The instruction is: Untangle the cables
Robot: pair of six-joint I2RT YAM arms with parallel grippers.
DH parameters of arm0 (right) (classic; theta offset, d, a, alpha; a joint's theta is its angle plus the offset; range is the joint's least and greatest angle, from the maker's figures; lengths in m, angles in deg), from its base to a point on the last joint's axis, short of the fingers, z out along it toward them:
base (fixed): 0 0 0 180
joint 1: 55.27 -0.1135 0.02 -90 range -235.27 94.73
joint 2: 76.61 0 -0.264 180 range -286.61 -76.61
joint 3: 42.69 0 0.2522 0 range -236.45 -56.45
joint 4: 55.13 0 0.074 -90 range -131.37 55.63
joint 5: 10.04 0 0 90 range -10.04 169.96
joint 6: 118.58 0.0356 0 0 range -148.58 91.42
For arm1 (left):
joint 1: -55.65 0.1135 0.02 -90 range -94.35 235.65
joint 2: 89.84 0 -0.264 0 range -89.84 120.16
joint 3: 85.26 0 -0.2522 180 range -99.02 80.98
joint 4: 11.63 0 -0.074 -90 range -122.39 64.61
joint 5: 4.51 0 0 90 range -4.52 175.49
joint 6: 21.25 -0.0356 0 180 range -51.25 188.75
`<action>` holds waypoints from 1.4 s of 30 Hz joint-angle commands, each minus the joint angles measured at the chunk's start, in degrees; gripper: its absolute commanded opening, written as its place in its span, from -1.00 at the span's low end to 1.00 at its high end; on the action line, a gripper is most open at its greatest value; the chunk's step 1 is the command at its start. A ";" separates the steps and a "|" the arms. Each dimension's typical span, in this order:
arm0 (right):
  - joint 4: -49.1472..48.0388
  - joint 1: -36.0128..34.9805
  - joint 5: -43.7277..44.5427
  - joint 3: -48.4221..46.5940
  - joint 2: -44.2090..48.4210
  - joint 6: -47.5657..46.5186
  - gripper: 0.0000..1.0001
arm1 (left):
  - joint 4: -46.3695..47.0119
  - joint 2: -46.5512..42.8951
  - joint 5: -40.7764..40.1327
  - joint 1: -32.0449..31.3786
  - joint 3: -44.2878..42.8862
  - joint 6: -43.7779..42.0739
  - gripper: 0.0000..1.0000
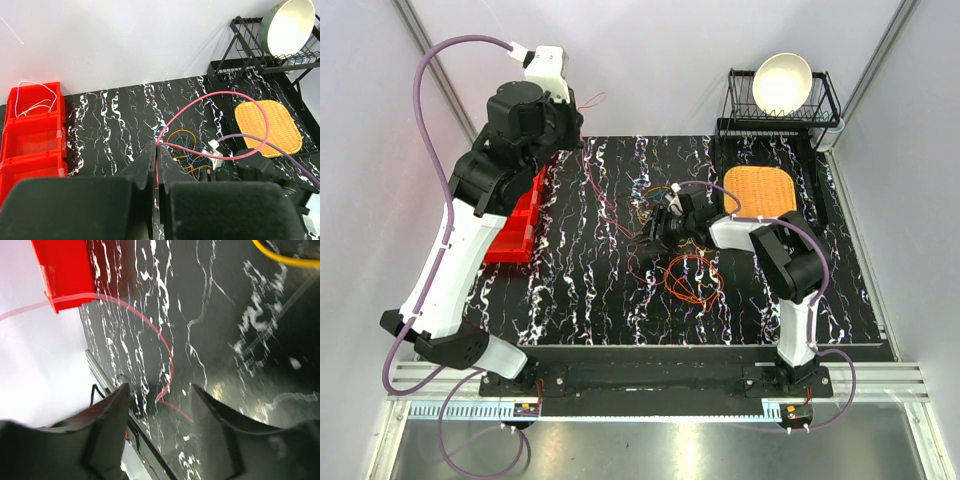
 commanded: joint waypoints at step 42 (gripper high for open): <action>18.25 -2.81 0.20 -26.52 18.68 -0.42 -1.00 | 15.61 -16.90 20.17 1.76 40.35 8.32 -0.93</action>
